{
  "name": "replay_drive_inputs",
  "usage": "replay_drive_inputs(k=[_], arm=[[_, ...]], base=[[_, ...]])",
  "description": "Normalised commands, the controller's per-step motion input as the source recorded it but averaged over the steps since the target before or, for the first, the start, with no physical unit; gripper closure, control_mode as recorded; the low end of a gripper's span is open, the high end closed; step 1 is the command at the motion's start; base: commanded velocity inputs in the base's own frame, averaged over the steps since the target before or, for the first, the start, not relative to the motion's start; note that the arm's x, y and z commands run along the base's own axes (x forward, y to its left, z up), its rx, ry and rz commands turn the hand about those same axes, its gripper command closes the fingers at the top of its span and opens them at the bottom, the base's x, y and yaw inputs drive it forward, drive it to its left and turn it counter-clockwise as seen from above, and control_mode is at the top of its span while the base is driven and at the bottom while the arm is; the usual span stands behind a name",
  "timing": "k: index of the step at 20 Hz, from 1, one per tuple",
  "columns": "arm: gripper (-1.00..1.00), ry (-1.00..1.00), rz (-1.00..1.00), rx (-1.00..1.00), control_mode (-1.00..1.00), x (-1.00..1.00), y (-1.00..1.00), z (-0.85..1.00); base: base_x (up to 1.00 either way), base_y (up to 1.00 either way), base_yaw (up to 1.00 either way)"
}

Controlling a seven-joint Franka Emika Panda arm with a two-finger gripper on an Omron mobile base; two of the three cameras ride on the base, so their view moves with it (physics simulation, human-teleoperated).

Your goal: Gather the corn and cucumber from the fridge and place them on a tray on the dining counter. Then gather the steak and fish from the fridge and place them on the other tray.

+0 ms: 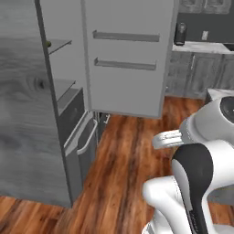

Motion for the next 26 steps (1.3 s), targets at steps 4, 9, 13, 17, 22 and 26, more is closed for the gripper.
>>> replay_drive_inputs(k=[4,9,13,17,22,26], arm=[[-1.0,0.0,0.0,0.0,1.0,0.0,0.0,0.0],[-1.0,0.0,0.0,0.0,1.0,0.0,0.0,0.0],[-1.0,0.0,0.0,0.0,1.0,0.0,0.0,0.0],[-1.0,0.0,0.0,0.0,1.0,0.0,0.0,0.0],[-1.0,0.0,0.0,0.0,1.0,0.0,0.0,0.0],[-1.0,0.0,0.0,0.0,1.0,0.0,0.0,0.0]], base=[[0.65,0.02,0.46],[0.64,0.0,0.41],[0.66,0.0,0.39],[0.61,-0.03,0.36],[0.5,-0.18,0.32],[0.44,-0.3,0.28]])
